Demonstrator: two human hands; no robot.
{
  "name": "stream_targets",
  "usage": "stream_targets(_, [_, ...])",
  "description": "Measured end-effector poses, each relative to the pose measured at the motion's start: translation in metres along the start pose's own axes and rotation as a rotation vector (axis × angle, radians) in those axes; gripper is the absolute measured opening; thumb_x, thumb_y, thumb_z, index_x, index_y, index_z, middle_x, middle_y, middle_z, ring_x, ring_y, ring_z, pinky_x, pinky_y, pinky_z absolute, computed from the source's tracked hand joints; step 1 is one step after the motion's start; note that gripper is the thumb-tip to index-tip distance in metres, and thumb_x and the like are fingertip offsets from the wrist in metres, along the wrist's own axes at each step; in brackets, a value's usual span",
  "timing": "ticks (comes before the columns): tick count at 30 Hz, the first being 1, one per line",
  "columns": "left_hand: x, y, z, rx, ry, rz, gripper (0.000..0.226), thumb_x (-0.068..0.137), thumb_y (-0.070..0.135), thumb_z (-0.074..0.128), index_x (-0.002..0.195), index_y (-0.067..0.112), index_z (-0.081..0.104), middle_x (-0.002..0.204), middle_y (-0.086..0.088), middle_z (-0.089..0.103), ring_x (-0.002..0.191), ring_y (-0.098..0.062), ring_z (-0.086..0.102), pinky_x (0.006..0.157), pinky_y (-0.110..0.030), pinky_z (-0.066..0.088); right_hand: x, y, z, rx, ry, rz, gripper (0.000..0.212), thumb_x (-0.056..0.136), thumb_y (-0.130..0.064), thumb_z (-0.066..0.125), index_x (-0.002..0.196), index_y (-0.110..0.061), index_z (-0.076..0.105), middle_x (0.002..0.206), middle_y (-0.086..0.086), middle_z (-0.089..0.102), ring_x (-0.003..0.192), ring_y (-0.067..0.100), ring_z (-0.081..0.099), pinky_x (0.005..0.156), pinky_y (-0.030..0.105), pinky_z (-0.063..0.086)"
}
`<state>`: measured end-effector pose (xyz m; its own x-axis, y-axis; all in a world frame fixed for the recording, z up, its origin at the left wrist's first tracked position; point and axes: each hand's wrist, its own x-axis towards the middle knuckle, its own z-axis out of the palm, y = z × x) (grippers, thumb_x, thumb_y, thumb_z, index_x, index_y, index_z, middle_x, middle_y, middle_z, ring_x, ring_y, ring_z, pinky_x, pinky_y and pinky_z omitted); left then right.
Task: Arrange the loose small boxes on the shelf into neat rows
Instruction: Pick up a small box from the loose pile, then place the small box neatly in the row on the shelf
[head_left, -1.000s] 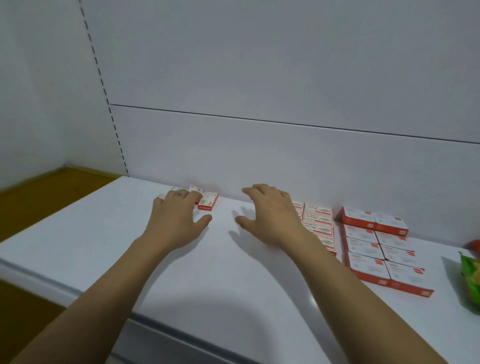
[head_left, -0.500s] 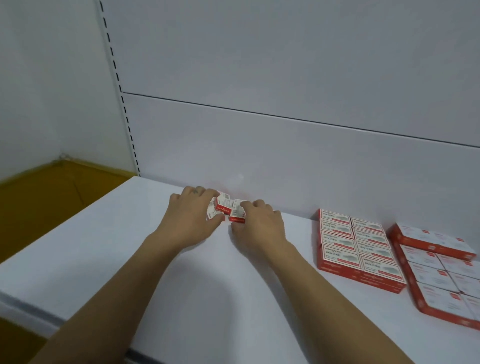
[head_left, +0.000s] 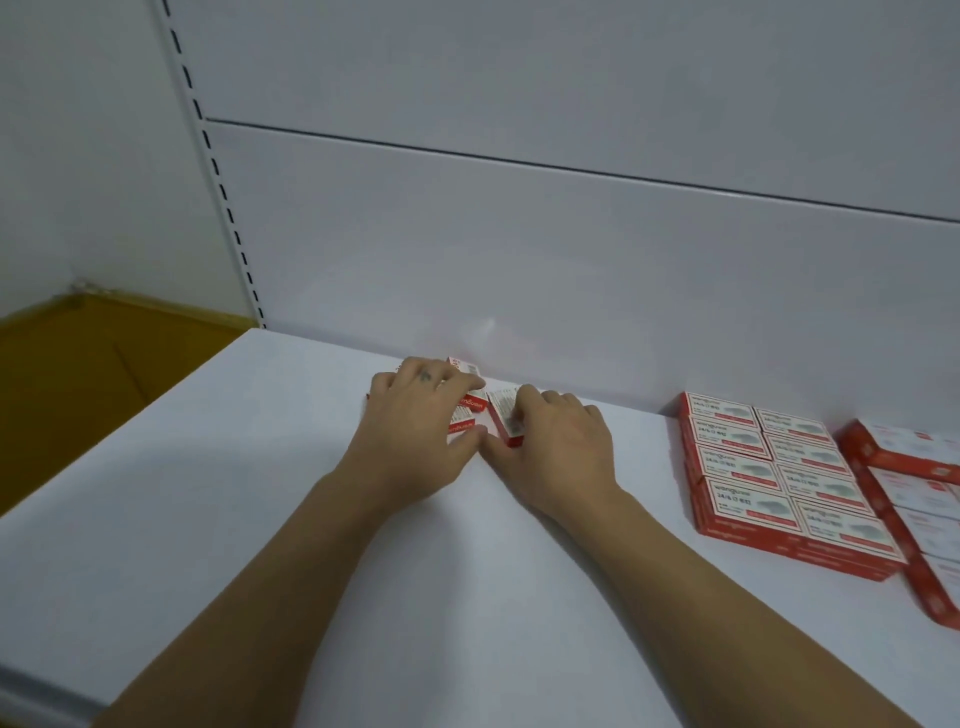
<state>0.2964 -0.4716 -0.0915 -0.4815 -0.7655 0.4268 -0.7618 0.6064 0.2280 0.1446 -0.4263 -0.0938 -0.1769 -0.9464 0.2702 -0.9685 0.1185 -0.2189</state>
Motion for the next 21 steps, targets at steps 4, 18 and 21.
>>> stream_targets(4, [0.003,-0.007,0.000,-0.010,0.042,-0.017,0.046,0.077,0.047,0.053,0.118,0.026,0.061,0.118,0.003,0.061,0.114,-0.022,0.049,0.088,-0.038,0.035,-0.001,-0.001,0.002,-0.002,0.051,0.027,0.029,0.086,-0.049,0.048,0.096,-0.022,0.045,0.097,-0.003,0.062,0.096,0.021,0.053,0.083,0.034,0.032])
stream_targets(18, [0.001,0.002,-0.012,-0.078,-0.024,-0.008,0.048,0.089,0.040,0.054,0.135,0.032,0.042,0.136,0.008,0.047,0.127,-0.016,0.033,0.103,-0.037,0.026,0.002,0.016,-0.022,0.257,-0.027,0.110,0.058,0.083,-0.027,0.066,0.136,-0.026,0.043,0.115,-0.004,0.062,0.112,0.018,0.051,0.079,0.030,0.043])
stream_targets(21, [-0.001,0.014,-0.021,-0.118,-0.024,0.001,0.057,0.090,0.043,0.055,0.141,0.033,0.032,0.139,0.007,0.044,0.129,-0.016,0.030,0.106,-0.037,0.023,-0.002,0.023,-0.043,0.249,-0.037,0.022,0.063,0.082,-0.024,0.070,0.137,-0.028,0.042,0.115,-0.006,0.064,0.111,0.015,0.051,0.080,0.028,0.043])
